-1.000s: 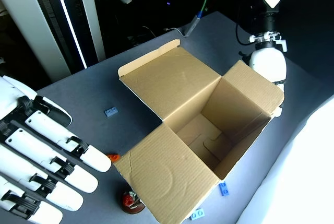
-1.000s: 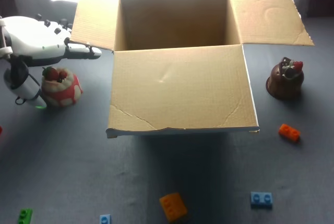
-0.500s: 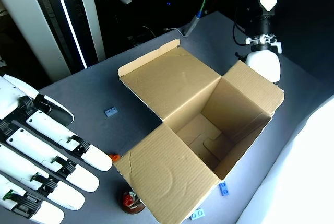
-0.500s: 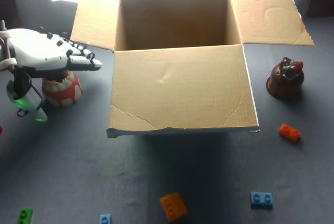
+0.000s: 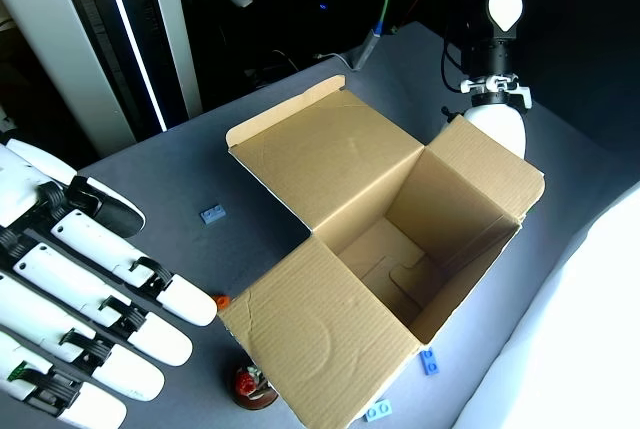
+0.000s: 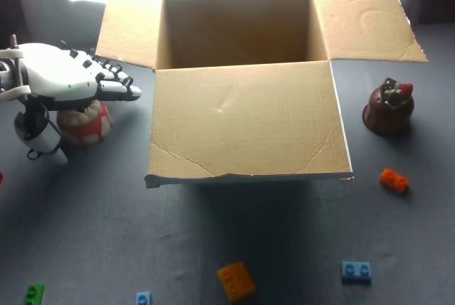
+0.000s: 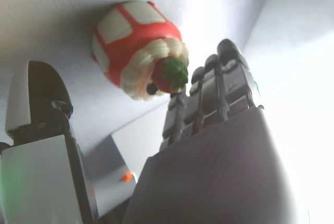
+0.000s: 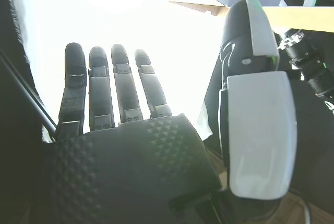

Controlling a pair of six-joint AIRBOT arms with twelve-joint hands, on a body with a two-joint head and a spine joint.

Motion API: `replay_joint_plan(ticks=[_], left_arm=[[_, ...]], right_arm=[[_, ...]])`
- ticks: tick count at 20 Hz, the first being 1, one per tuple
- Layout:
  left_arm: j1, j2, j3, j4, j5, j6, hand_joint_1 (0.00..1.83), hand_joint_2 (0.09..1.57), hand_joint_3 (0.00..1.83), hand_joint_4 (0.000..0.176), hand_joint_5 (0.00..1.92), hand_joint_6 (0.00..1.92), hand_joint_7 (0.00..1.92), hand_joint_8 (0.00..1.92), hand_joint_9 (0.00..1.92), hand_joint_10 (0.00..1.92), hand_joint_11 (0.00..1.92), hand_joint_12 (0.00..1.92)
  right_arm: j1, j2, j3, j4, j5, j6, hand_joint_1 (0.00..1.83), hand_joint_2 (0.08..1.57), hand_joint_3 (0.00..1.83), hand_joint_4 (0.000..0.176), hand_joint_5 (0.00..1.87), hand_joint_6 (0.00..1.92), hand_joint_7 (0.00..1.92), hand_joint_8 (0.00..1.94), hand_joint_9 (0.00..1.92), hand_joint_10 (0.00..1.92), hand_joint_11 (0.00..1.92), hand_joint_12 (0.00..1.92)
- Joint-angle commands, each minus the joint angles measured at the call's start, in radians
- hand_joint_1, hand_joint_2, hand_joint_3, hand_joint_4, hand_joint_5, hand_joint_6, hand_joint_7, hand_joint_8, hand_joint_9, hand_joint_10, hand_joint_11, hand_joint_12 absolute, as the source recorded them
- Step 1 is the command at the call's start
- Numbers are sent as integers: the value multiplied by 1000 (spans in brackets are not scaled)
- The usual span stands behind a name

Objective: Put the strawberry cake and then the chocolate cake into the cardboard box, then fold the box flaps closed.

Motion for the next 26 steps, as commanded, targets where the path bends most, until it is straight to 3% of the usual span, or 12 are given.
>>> replay_joint_plan(ticks=[1,9,12,14,17,20,26], left_arm=[[-3,3,7,-17,26,13,1138,882,0,85,38,0,1,0,12,0,0,217],[-1,-11,9,-18,56,33,1306,885,9,73,75,4,7,0,48,6,0,298],[-3,-10,7,-18,54,9,1288,886,8,66,64,0,4,0,40,2,0,303],[-3,-10,7,-18,54,6,1318,906,14,73,71,3,8,1,48,3,0,267],[-3,-10,1,6,76,6,1296,903,6,66,72,0,7,0,31,0,0,264],[-1,-10,-5,20,94,6,1290,902,3,66,57,0,8,0,35,1,0,285],[5,-11,-9,20,104,7,1306,899,1,65,64,2,11,2,38,2,0,273]], right_arm=[[16,14,1,-12,117,3,596,1024,2,0,80,2,146,4,148,3,0,663],[16,14,1,-12,117,3,598,1024,0,4,64,0,120,0,142,3,0,612],[16,14,1,-12,117,3,610,1023,0,0,73,4,136,6,135,0,0,609],[16,14,1,-12,117,3,623,1011,0,1,89,6,167,6,164,10,0,688],[16,14,1,-12,116,3,573,1034,3,0,61,2,151,3,137,2,0,564],[16,14,1,-12,116,3,562,1032,1,2,54,0,152,2,136,2,0,559],[16,13,1,-12,115,3,530,1034,3,0,65,4,152,1,150,5,0,639]])
